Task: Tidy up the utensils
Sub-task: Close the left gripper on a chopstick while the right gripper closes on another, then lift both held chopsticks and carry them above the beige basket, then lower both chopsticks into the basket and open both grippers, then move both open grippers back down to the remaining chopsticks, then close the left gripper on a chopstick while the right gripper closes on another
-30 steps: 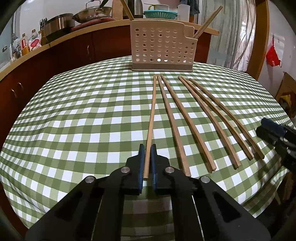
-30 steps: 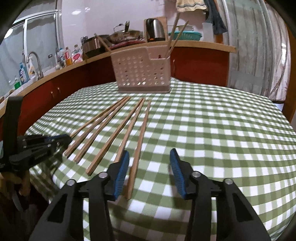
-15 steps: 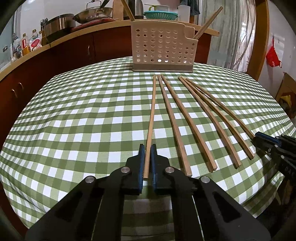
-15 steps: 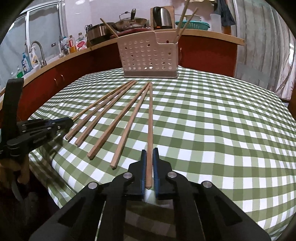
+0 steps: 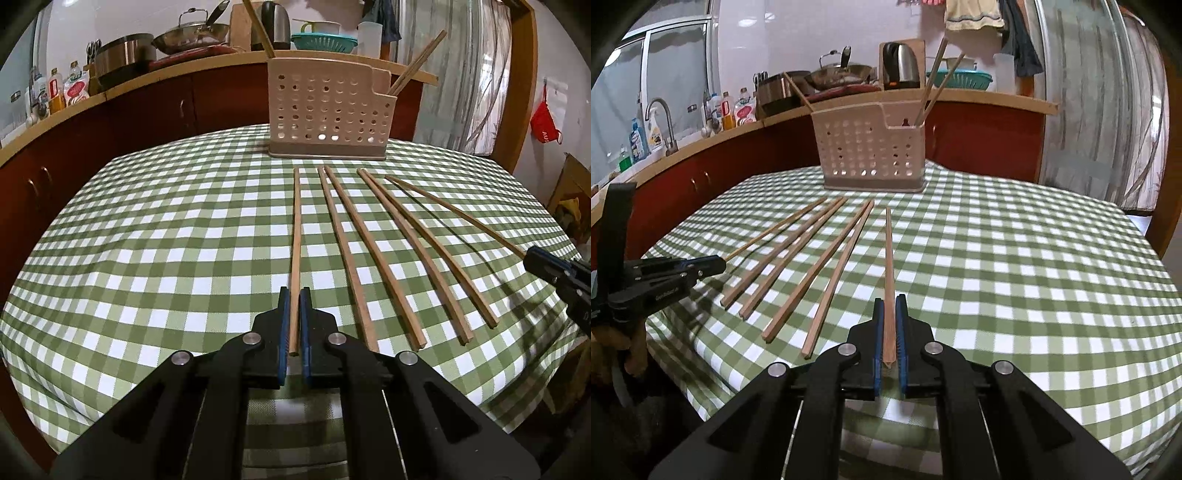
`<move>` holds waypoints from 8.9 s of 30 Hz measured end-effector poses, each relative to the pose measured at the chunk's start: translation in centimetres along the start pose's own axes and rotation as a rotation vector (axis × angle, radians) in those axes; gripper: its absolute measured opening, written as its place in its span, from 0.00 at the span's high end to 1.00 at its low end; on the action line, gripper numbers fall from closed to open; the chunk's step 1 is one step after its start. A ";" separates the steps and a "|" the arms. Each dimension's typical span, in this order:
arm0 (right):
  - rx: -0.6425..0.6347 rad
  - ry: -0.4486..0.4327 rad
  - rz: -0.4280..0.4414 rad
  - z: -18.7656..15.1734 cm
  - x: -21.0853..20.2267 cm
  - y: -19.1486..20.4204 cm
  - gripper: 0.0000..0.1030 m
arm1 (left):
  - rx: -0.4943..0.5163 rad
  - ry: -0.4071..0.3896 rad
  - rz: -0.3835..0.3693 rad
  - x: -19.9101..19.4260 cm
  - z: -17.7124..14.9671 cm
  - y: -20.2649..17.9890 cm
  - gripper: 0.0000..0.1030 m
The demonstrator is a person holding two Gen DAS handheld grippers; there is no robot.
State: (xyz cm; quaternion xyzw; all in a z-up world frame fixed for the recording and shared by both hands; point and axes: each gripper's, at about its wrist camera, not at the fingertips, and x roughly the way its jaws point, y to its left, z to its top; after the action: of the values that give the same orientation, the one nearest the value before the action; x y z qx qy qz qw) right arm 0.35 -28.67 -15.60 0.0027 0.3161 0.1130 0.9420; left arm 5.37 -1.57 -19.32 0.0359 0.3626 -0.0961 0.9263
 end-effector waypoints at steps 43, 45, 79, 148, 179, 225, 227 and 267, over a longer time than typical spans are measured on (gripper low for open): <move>-0.005 -0.067 -0.021 1.6 -1.7 0.2 0.93 | 0.007 0.014 0.006 -0.2 -1.6 0.7 0.95; -0.006 -0.070 -0.021 1.6 -1.8 0.2 0.93 | 0.017 -0.009 0.016 -0.8 -1.2 0.6 0.95; -0.019 -0.248 0.004 8.6 -5.7 0.6 0.93 | -0.041 -0.247 -0.005 -10.1 7.4 2.9 0.95; -0.039 -0.318 0.055 24.2 8.7 -0.7 0.82 | 0.041 -0.405 -0.057 3.3 26.5 1.4 0.75; 0.000 -0.294 -0.013 12.3 0.5 1.6 0.49 | -0.015 -0.356 -0.003 -4.1 14.0 0.6 0.39; 0.068 0.086 0.006 -0.4 4.6 0.5 0.93 | -0.010 0.015 -0.015 1.8 -0.6 -1.8 0.58; 0.075 0.086 0.022 -0.6 4.6 0.2 0.93 | -0.010 0.014 -0.011 1.9 -0.6 -1.7 0.58; 0.023 0.007 0.016 0.0 1.7 1.2 0.93 | 0.010 -0.052 -0.022 0.0 -0.6 -1.7 0.94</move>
State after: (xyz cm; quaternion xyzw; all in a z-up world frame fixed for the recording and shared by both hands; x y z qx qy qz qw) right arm 1.43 -27.11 -16.56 0.0157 0.3205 0.1170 0.9399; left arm 4.64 -3.11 -19.76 0.0342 0.3384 -0.1091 0.9340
